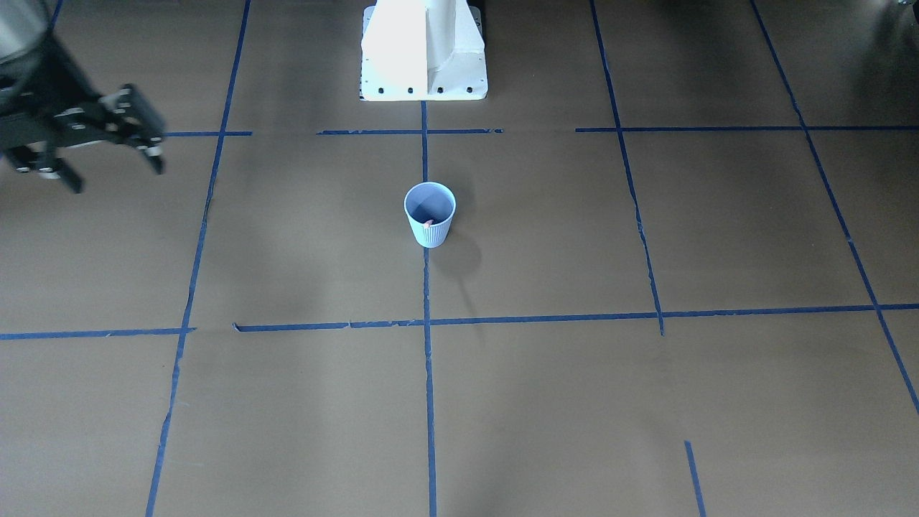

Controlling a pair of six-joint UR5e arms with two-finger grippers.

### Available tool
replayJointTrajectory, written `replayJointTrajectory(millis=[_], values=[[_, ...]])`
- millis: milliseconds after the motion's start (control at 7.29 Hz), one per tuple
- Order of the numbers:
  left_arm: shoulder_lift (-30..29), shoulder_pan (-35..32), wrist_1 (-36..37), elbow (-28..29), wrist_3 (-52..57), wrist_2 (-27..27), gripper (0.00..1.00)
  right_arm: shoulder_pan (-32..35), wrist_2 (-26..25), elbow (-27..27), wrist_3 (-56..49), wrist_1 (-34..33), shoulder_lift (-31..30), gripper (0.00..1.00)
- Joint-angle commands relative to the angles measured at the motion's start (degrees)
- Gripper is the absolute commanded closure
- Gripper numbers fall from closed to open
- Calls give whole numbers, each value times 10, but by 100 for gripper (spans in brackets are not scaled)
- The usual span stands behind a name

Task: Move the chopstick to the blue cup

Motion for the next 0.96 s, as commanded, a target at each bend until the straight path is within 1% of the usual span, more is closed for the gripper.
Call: replayJointTrajectory(millis=[0, 137, 275, 412, 549, 824], values=[[11, -13, -31, 39, 26, -1, 0, 117, 53, -68, -127, 19, -98, 0], [13, -14, -38, 39, 26, -1, 0, 185, 85, -125, -232, 19, -124, 0], [15, -14, -39, 39, 27, -1, 0, 203, 105, -154, -246, 19, -127, 0], [16, -14, -39, 42, 26, -1, 0, 208, 108, -173, -254, 20, -151, 0], [41, -14, -40, 47, 25, -1, 0, 212, 107, -176, -253, 20, -151, 0], [52, -14, -80, 97, 25, -3, 0, 218, 108, -180, -253, 21, -165, 0]])
